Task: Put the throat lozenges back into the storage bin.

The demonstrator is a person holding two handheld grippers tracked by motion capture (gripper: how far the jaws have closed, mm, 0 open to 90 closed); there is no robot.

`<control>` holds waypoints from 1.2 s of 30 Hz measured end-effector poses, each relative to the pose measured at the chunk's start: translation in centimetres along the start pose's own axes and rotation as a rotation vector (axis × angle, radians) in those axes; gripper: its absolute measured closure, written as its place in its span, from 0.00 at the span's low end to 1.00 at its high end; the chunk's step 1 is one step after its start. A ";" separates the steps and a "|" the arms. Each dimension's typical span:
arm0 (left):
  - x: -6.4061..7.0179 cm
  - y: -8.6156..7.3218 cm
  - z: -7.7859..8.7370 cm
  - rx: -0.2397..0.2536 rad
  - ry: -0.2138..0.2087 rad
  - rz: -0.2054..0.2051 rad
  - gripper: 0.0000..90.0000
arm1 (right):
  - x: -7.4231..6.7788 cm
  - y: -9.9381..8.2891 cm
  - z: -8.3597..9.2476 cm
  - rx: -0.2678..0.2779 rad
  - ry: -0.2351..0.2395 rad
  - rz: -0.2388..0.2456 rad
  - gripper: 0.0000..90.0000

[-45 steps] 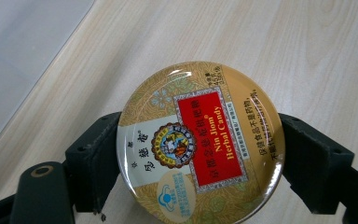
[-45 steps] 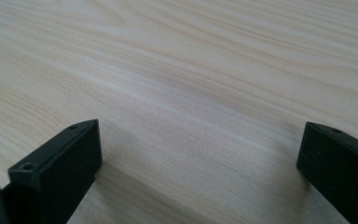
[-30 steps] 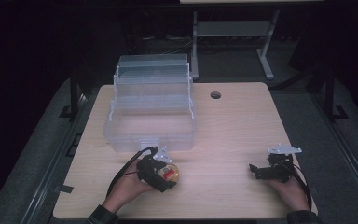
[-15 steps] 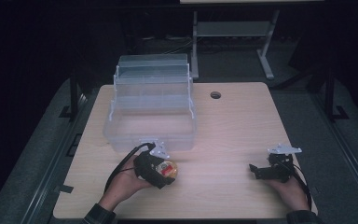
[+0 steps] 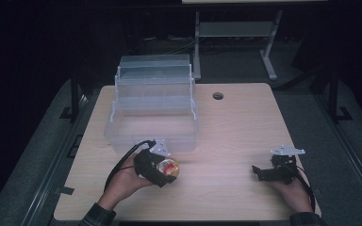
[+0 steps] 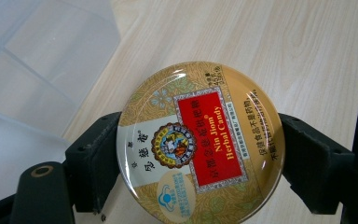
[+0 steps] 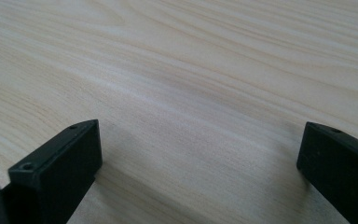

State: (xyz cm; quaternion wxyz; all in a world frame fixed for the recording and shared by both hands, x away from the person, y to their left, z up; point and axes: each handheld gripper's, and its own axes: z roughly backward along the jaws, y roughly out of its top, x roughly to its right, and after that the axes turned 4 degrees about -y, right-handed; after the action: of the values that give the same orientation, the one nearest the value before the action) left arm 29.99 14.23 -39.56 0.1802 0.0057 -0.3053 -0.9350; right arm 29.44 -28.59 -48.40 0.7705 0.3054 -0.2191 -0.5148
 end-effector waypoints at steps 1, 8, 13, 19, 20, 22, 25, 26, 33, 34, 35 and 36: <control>0.0 0.2 0.1 0.006 0.000 0.004 0.22 | 0.0 0.0 0.0 0.000 0.000 0.000 0.00; -0.1 0.6 0.7 0.014 -0.006 -0.002 0.22 | 0.0 0.0 0.0 0.000 0.000 0.000 0.00; -0.2 1.0 1.2 0.021 -0.005 -0.003 0.22 | 0.0 0.0 0.0 0.000 0.000 0.000 0.00; -0.5 1.5 1.7 0.027 0.000 0.003 0.22 | 0.0 0.0 0.0 0.000 0.000 0.000 0.00; -0.5 1.5 1.7 0.027 0.000 0.003 0.22 | 0.0 0.0 0.0 0.000 0.000 0.000 0.00; -0.7 1.6 1.8 0.018 -0.001 -0.001 0.22 | 0.0 0.0 0.0 0.000 0.000 0.000 0.00; -0.9 1.8 2.0 0.017 0.000 0.001 0.22 | 0.0 0.0 0.0 0.000 0.000 0.000 0.00; -1.1 2.0 2.2 0.019 0.002 -0.001 0.22 | 0.0 0.0 0.0 0.000 0.000 0.000 0.00; -1.4 2.5 2.8 0.022 0.011 0.000 0.22 | 0.0 0.0 0.0 0.000 0.000 -0.001 0.00; -1.5 2.6 2.9 0.022 0.012 -0.002 0.22 | 0.0 0.0 0.0 0.000 0.000 -0.001 0.00; -1.6 2.7 3.0 0.022 0.010 -0.002 0.22 | 0.0 0.0 0.0 0.000 0.000 -0.001 0.00; -1.7 2.8 3.1 0.022 0.011 -0.002 0.22 | 0.0 0.0 0.0 0.000 0.002 0.000 0.00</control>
State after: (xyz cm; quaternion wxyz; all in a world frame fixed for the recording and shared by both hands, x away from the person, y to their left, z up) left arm 32.10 14.52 -35.59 0.1809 0.0134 -0.3147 -0.9317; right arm 29.43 -28.59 -48.39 0.7706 0.3060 -0.2185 -0.5146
